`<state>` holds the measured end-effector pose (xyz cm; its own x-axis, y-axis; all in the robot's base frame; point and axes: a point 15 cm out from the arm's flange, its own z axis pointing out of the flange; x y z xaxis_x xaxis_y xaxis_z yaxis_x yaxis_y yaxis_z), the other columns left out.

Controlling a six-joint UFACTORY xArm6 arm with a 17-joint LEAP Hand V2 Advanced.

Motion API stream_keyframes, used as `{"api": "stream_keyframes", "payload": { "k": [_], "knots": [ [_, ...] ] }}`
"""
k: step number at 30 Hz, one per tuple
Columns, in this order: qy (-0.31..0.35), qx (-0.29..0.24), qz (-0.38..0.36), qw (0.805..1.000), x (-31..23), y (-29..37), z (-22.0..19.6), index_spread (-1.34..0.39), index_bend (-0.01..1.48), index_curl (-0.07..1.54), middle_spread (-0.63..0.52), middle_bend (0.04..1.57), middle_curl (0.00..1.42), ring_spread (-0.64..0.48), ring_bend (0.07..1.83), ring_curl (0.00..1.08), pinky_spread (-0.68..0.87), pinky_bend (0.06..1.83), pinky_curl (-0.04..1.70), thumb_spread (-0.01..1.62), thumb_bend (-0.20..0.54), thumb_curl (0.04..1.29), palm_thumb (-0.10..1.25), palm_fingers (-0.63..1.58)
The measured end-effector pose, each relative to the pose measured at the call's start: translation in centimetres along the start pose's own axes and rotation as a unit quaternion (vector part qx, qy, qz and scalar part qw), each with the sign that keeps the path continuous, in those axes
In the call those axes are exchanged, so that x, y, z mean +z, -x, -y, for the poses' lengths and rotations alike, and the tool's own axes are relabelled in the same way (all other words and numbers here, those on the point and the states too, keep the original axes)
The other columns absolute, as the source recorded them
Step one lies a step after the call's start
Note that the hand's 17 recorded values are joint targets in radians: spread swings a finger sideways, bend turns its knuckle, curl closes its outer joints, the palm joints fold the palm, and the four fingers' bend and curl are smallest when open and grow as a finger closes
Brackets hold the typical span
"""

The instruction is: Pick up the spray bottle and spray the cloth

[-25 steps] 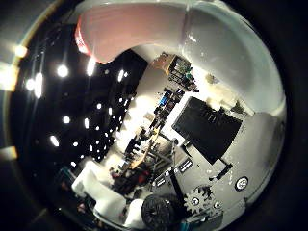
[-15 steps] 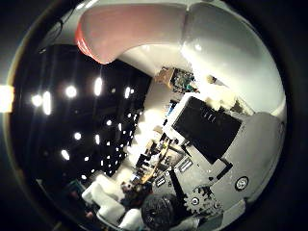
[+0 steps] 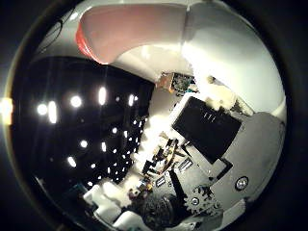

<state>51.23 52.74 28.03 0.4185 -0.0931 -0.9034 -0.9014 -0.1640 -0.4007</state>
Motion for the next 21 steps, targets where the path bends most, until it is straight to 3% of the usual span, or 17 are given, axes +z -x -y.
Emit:
{"api": "stream_keyframes", "payload": {
  "k": [5,9,11,15,17,21],
  "knots": [
    [0.006,0.005,0.002,1.0,0.6,0.1,-0.6,-0.27,1.09,0.63,-0.17,1.29,0.65,-0.2,1.42,0.56,-0.34,1.25,0.62,0.65,-0.047,0.97,0.88,1.2],
    [0.004,-0.003,0.004,1.0,0.3,1.4,-0.1,-0.37,0.83,0.58,-0.21,1.19,0.61,-0.23,1.37,0.51,-0.5,1.14,0.53,0.63,-0.045,0.89,0.81,1.13],
    [0.005,-0.011,0.004,1.0,0.0,2.3,0.2,-0.43,0.7,0.57,-0.25,1.04,0.57,-0.25,1.29,0.49,-0.5,1.11,0.52,0.64,-0.044,0.84,0.79,0.88],
    [0.021,-0.027,-0.011,0.999,-0.5,2.6,-0.1,-0.51,0.59,0.54,-0.29,0.85,0.5,-0.22,1.1,0.4,-0.2,1.14,0.52,0.79,-0.044,0.74,0.72,0.51],
    [0.033,-0.029,-0.022,0.999,-0.8,2.3,-0.4,-0.53,0.62,0.53,-0.26,0.72,0.45,-0.11,0.96,0.34,0.11,1.12,0.5,0.9,-0.043,0.67,0.65,0.33],
    [0.052,-0.025,-0.014,0.998,-1.2,2.8,-0.9,-0.52,0.61,0.49,-0.2,0.59,0.39,0.07,0.8,0.25,0.43,1.08,0.44,0.98,-0.035,0.57,0.55,0.21]
  ]
}}
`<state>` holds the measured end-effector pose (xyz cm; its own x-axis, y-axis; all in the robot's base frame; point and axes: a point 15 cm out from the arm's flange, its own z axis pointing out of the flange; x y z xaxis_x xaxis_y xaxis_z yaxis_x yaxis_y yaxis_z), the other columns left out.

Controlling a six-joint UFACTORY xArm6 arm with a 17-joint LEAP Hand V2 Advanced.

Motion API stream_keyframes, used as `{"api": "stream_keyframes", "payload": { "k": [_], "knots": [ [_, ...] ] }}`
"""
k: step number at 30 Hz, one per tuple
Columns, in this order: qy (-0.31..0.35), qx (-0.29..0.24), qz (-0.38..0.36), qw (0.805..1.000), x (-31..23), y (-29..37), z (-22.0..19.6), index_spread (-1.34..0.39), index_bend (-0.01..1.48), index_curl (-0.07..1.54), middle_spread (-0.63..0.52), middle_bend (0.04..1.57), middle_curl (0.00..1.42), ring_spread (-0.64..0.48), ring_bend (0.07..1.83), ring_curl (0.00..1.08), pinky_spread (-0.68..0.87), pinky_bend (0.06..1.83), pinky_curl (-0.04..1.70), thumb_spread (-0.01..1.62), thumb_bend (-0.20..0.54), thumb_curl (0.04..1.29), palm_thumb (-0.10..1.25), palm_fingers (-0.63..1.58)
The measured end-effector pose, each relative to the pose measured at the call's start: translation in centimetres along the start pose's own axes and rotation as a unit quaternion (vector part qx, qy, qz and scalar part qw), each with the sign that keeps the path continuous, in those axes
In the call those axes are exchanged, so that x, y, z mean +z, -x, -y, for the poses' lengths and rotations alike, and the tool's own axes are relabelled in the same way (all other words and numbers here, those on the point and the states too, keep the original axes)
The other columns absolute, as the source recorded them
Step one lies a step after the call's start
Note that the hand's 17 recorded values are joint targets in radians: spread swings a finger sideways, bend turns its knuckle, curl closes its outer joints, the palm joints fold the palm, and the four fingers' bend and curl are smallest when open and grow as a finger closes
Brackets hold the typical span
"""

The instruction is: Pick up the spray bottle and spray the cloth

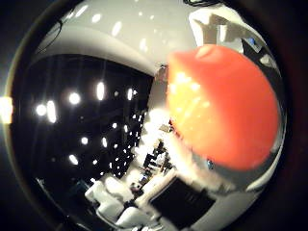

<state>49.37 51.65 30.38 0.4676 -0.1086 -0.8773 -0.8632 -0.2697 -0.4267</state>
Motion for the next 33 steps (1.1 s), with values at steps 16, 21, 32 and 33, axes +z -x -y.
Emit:
{"api": "stream_keyframes", "payload": {
  "k": [16,21,32,33],
  "knots": [
    [0.043,-0.025,-0.044,0.998,-1.8,0.8,-0.8,-0.48,0.4,0.37,-0.11,0.29,0.32,0.24,0.43,0.16,0.65,0.8,0.23,0.98,-0.027,0.45,0.5,0.21],
    [0.092,-0.047,-0.131,0.986,-5.3,0.1,-1.5,-0.49,0.37,0.37,-0.11,0.23,0.32,0.24,0.36,0.16,0.65,0.74,0.19,0.98,-0.029,0.46,0.51,0.25],
    [0.121,-0.122,-0.309,0.935,-16.3,5.3,0.2,-0.53,0.33,0.36,-0.12,0.18,0.3,0.25,0.25,0.17,0.65,0.63,0.16,0.98,-0.03,0.47,0.53,0.32],
    [0.12,-0.124,-0.325,0.93,-17.4,5.7,0.3,-0.53,0.33,0.36,-0.12,0.18,0.3,0.25,0.25,0.17,0.65,0.63,0.16,0.98,-0.029,0.47,0.53,0.32]
  ]
}}
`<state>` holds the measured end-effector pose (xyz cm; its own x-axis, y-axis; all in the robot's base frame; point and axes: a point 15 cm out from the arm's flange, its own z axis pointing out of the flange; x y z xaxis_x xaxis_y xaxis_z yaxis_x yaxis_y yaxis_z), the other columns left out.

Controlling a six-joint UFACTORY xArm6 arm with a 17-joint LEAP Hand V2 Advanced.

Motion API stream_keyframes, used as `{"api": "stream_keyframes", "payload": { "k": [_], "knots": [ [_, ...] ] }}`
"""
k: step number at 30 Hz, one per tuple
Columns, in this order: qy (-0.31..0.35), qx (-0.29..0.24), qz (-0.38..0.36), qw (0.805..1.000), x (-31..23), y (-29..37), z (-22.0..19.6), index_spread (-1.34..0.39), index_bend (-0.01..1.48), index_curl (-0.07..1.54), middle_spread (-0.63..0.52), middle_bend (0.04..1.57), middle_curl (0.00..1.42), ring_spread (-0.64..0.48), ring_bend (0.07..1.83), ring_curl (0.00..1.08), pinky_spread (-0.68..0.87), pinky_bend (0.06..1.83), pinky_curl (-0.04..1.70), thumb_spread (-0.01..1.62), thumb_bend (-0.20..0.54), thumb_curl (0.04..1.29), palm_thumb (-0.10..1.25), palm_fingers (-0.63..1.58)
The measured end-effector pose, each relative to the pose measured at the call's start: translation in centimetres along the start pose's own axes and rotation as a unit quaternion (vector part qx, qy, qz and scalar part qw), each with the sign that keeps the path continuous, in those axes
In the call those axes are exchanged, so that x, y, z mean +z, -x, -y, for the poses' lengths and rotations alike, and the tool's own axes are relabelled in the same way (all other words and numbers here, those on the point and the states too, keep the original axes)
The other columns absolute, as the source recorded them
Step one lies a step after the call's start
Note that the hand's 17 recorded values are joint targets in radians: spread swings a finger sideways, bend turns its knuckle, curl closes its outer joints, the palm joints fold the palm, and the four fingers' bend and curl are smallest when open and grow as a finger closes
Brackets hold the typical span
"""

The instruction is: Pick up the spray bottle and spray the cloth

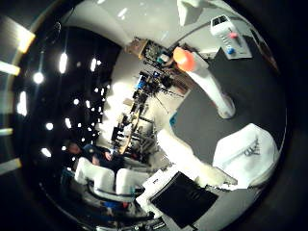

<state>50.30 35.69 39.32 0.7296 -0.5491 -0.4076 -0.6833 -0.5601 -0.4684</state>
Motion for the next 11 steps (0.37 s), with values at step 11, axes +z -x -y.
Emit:
{"api": "stream_keyframes", "payload": {
  "k": [11],
  "knots": [
    [-0.037,0.013,-0.06,0.997,-5.3,1.0,-3.1,-0.54,0.31,0.36,-0.11,0.17,0.27,0.25,0.2,0.19,0.67,0.6,0.17,0.97,-0.029,0.47,0.54,0.33]
  ]
}}
